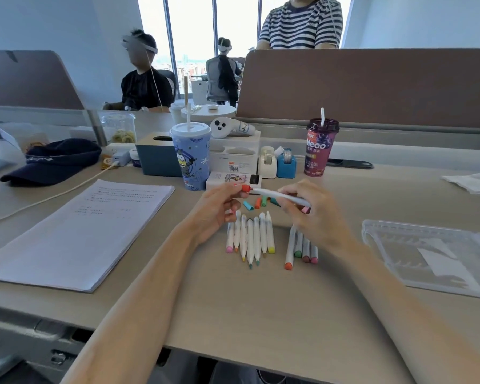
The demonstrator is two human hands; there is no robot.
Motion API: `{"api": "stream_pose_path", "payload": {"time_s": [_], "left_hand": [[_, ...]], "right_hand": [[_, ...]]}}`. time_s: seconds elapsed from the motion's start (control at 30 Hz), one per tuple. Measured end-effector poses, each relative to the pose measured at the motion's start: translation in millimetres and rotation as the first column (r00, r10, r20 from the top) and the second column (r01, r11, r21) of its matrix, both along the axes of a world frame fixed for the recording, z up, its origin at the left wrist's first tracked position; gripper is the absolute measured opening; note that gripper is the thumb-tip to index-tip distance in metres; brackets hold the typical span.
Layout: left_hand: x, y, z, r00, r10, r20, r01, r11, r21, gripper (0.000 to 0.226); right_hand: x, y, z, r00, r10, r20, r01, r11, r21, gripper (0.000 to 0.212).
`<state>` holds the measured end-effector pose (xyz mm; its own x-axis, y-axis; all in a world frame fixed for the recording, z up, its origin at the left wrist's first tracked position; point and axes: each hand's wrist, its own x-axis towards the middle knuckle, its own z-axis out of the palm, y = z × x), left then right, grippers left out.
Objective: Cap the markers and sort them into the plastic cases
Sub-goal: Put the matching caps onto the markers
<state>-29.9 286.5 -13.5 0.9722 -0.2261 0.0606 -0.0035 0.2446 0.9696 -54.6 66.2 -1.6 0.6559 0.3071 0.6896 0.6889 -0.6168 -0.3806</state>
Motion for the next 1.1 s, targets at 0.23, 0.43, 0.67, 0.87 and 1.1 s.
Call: {"api": "stream_pose_path", "payload": {"time_s": [0.23,0.43,0.67,0.87,1.1], "left_hand": [[-3,-2,3,0.999,-0.012,0.032,0.012,1.0,0.025,0.019],[-9,-6,6,0.995,-0.043,0.095,0.025,0.983,0.179,0.017],[-9,1,10,0.984,0.053,0.171,-0.083,0.981,0.173,0.019],[-17,-3,5,0.967,0.231,0.107,-0.246,0.956,0.162,0.022],[-15,45,10,0.856,0.511,0.076,-0.481,0.733,0.481,0.01]], "right_hand": [[1,-1,-1,1.0,-0.024,-0.018,0.024,1.0,-0.02,0.021],[0,5,-2,0.98,-0.009,-0.198,0.021,0.998,0.061,0.014],[3,30,-1,0.894,0.16,-0.418,0.018,0.92,0.391,0.011],[-3,51,-9,0.913,0.114,-0.392,0.002,0.959,0.284,0.02],[4,39,-12,0.856,0.118,-0.504,0.06,0.944,0.324,0.025]]}}
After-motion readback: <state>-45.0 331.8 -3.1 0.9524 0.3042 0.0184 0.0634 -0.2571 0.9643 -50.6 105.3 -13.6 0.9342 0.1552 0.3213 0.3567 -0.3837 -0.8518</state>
